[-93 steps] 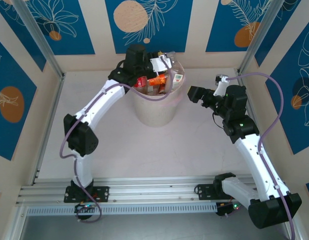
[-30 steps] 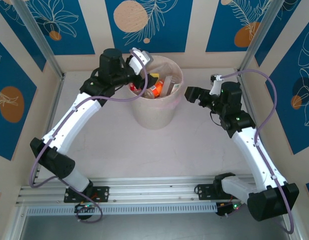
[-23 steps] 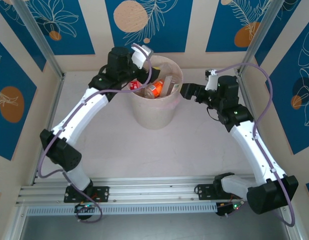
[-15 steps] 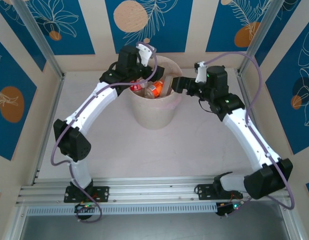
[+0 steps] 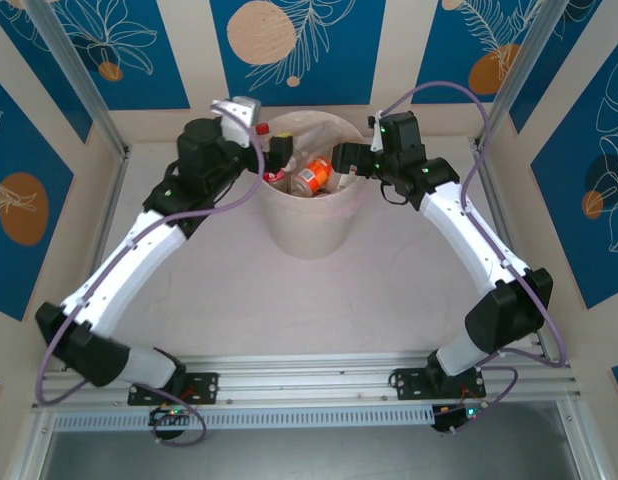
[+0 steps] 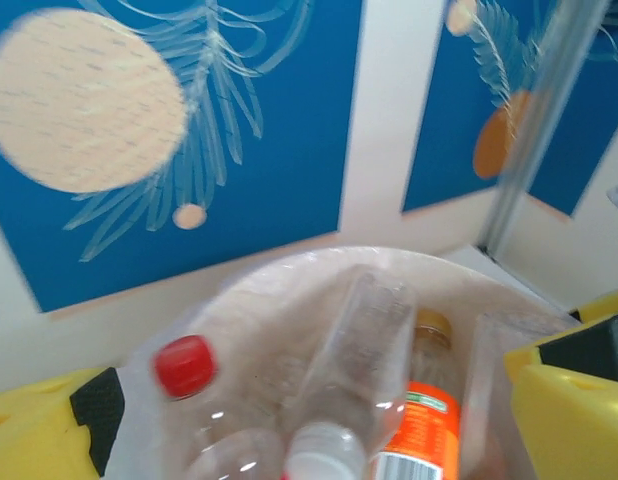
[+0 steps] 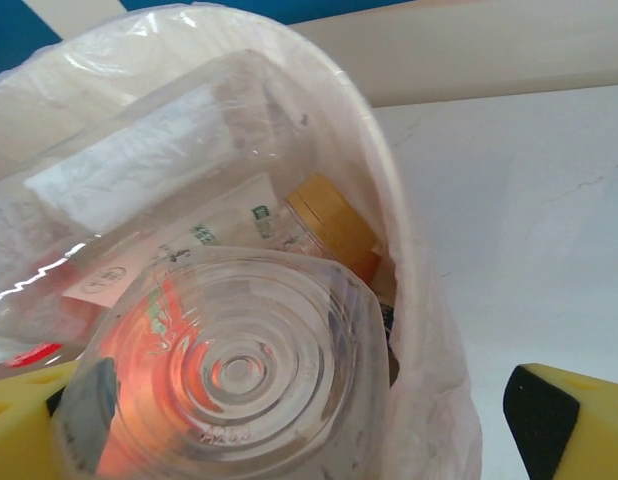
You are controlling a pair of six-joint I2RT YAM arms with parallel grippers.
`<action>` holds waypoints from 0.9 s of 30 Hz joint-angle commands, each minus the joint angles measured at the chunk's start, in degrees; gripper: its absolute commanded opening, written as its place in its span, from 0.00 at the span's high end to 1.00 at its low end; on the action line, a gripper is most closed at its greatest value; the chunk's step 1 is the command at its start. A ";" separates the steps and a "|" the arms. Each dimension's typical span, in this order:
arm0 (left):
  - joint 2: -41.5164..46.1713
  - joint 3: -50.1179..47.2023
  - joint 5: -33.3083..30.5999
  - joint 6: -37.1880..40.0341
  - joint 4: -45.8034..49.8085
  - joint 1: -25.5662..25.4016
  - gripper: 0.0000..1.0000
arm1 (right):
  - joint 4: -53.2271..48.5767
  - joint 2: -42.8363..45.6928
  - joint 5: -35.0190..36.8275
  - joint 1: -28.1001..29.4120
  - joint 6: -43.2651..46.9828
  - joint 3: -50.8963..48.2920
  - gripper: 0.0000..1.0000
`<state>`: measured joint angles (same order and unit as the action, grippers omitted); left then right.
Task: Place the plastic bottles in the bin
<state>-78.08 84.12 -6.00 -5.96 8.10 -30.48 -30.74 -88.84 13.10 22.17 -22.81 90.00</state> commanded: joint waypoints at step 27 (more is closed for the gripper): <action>17.95 -57.37 -37.62 -19.87 -20.96 26.39 0.00 | 26.63 37.81 19.28 -21.14 -7.69 -48.82 0.01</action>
<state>-58.06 28.75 -41.21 -23.73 -6.33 -5.96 -10.85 -51.44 29.17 3.31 -27.09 45.19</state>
